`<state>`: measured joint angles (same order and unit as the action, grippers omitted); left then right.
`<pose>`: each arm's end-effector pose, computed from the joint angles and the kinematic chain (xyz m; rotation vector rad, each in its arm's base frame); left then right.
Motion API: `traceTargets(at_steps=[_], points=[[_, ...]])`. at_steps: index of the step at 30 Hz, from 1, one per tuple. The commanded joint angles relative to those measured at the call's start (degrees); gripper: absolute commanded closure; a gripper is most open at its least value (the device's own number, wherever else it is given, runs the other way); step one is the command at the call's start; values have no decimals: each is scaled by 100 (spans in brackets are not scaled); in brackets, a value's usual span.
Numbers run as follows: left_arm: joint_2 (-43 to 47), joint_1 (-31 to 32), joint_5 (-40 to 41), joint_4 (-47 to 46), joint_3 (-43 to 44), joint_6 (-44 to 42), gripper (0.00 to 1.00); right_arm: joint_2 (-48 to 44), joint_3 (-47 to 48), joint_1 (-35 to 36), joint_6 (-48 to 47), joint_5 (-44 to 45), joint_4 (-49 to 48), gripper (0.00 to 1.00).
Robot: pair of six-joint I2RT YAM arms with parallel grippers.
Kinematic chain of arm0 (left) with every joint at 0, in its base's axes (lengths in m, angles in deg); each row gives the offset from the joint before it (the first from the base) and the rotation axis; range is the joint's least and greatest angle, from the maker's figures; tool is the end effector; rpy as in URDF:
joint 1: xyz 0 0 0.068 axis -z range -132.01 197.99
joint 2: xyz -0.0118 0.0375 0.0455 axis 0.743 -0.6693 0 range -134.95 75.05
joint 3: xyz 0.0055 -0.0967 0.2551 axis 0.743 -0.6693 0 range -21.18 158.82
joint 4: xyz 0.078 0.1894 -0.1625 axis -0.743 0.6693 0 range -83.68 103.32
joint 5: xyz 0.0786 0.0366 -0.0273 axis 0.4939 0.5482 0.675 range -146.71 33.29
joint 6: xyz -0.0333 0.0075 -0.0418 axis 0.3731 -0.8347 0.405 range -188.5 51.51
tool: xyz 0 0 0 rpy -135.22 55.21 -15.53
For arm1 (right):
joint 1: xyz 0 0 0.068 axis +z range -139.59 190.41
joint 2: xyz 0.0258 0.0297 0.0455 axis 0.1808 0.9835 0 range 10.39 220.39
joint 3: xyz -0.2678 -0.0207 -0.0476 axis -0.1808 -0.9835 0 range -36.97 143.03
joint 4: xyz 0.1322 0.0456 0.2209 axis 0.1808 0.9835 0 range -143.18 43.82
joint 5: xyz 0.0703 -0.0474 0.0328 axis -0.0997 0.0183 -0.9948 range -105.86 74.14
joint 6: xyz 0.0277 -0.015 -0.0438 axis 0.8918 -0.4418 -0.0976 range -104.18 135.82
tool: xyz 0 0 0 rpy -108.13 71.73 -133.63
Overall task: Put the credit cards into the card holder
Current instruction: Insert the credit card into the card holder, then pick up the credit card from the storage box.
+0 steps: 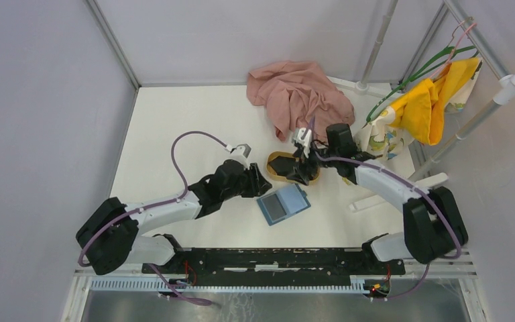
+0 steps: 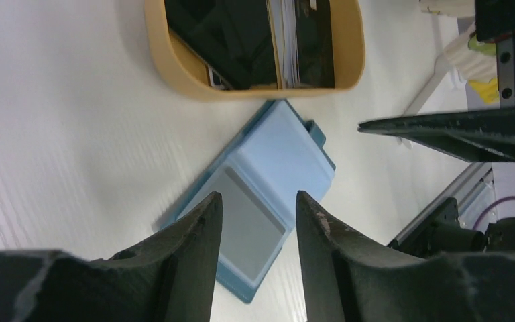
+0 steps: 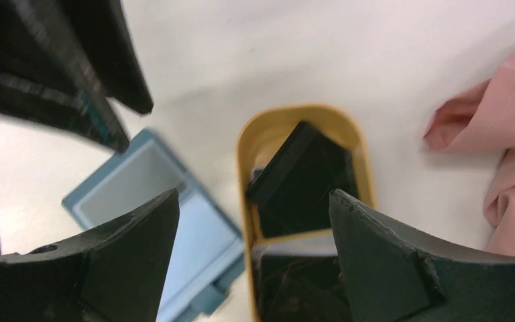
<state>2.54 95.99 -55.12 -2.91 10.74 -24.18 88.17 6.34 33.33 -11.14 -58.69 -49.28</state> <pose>0.1741 -0.1920 0.1944 0.0552 2.2600 -0.8940 0.2472 0.1307 0.2202 -1.2489 1.7393 0.7885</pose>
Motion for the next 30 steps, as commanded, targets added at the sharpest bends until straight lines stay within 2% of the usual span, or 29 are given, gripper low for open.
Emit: traceTargets(at_steps=[1,3,7,21,26,30], points=[[-329,-253,224,-460,398,-547,45,1118,1087,18,1763,-110,-632,15],[-526,-418,188,-556,460,-511,39,1436,1342,17,2239,349,-544,20],[-937,-799,-278,-860,563,-443,39,1785,1535,15,2838,1283,-122,21],[-2242,-960,-1013,-1379,1245,-354,43,2127,1111,16,3996,1908,-245,32],[-2513,-957,-1118,-1409,1368,-323,49,2057,941,12,4510,2437,-287,32],[-2606,-959,-1225,-1440,1411,-318,53,2139,877,25,4887,2335,-351,31]])
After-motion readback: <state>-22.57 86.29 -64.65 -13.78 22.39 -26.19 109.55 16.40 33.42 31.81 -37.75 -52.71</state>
